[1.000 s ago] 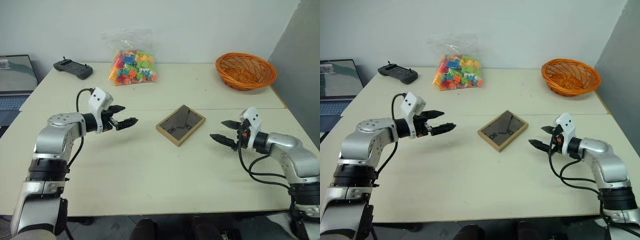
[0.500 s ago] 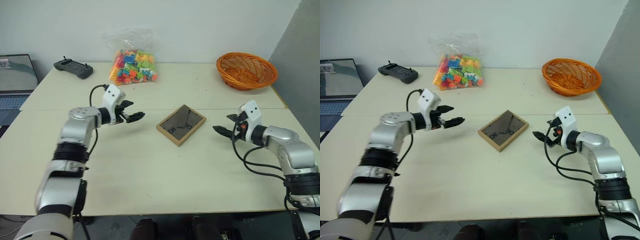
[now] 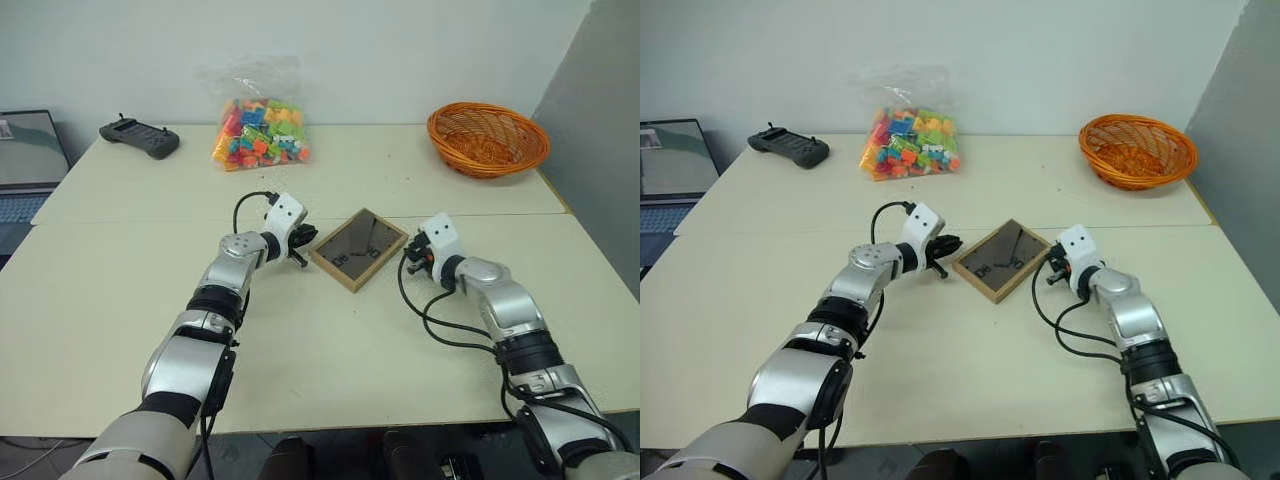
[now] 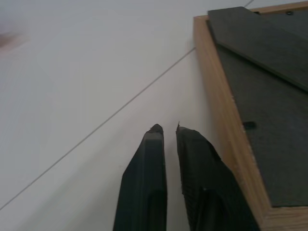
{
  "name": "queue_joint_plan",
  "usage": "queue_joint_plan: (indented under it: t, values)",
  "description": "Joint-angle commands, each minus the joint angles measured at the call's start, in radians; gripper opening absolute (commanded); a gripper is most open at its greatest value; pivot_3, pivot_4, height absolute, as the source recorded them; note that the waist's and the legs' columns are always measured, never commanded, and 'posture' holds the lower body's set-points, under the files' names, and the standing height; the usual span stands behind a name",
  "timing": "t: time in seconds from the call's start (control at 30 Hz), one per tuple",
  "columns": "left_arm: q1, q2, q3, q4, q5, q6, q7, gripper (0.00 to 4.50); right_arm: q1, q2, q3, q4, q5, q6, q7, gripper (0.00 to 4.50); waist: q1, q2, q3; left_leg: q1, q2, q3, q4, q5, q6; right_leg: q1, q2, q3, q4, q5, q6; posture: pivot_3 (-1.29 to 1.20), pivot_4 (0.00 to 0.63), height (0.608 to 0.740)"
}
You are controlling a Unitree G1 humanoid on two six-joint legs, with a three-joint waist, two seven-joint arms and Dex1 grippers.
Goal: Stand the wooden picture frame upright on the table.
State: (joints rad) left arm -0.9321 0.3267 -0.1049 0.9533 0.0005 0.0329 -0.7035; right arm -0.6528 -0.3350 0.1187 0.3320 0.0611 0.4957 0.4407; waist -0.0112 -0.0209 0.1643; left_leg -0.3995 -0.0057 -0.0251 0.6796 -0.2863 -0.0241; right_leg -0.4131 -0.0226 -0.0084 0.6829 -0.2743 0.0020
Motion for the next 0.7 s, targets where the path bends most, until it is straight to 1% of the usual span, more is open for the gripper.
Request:
queue_joint_plan:
  t: [0.03, 0.2, 0.33, 0.4, 0.47, 0.57, 0.63, 0.7]
  values:
    - [0.030, 0.008, -0.012, -0.085, 0.005, 0.035, -0.045, 0.03, -0.056, 0.045, 0.005, 0.034, -0.006, -0.052, -0.001, 0.03, -0.007, 0.000, 0.000, 0.000, 0.000, 0.000, 0.000, 0.000, 0.000, 0.000, 0.000, 0.000, 0.000, 0.000, 0.000, 0.00, 0.150, 0.740]
    - [0.140, 0.027, -0.027, -0.316, -0.034, 0.158, -0.144, 0.03, -0.073, 0.093, 0.035, 0.036, 0.003, -0.053, 0.052, 0.03, -0.021, 0.000, 0.000, 0.000, 0.000, 0.000, 0.000, 0.000, 0.000, 0.000, 0.000, 0.000, 0.000, 0.000, 0.000, 0.00, 0.150, 0.740]
    - [0.263, 0.055, -0.032, -0.605, -0.080, 0.318, -0.190, 0.03, -0.047, 0.089, 0.040, -0.013, 0.017, -0.033, 0.101, 0.03, -0.019, 0.000, 0.000, 0.000, 0.000, -0.001, 0.000, 0.000, 0.000, 0.000, 0.000, 0.001, 0.000, 0.000, 0.000, 0.00, 0.150, 0.740]
    - [0.336, 0.077, -0.029, -0.765, -0.125, 0.422, -0.218, 0.03, -0.012, 0.079, 0.041, -0.082, 0.052, -0.002, 0.159, 0.03, -0.016, 0.000, 0.000, 0.000, 0.000, -0.001, 0.000, 0.000, 0.000, 0.000, 0.000, 0.000, 0.000, 0.000, 0.000, 0.00, 0.150, 0.740]
    - [0.419, 0.111, -0.025, -0.928, -0.175, 0.527, -0.245, 0.03, 0.037, 0.052, 0.060, -0.179, 0.104, 0.046, 0.260, 0.03, -0.018, 0.000, 0.000, 0.000, 0.000, -0.001, 0.000, -0.001, 0.001, 0.000, 0.000, 0.001, 0.001, 0.000, 0.000, 0.00, 0.150, 0.740]
    - [0.493, 0.159, -0.025, -1.067, -0.211, 0.619, -0.261, 0.03, 0.081, 0.002, 0.093, -0.270, 0.136, 0.100, 0.355, 0.03, -0.018, 0.000, 0.000, 0.000, 0.000, -0.001, -0.001, -0.002, 0.003, 0.000, 0.000, 0.002, -0.001, 0.000, 0.000, 0.00, 0.150, 0.740]
    - [0.545, 0.221, -0.027, -1.163, -0.235, 0.675, -0.293, 0.03, 0.105, -0.048, 0.113, -0.324, 0.156, 0.140, 0.425, 0.03, -0.018, 0.000, 0.000, 0.000, 0.001, -0.002, -0.001, -0.002, 0.004, 0.000, 0.000, 0.001, -0.001, 0.000, 0.000, 0.00, 0.150, 0.740]
    - [0.584, 0.284, -0.035, -1.239, -0.258, 0.722, -0.323, 0.03, 0.116, -0.087, 0.125, -0.352, 0.165, 0.165, 0.463, 0.03, -0.018, 0.001, 0.000, 0.001, 0.001, -0.003, -0.001, -0.002, 0.004, 0.000, 0.000, 0.000, 0.000, 0.000, 0.000, 0.00, 0.150, 0.740]
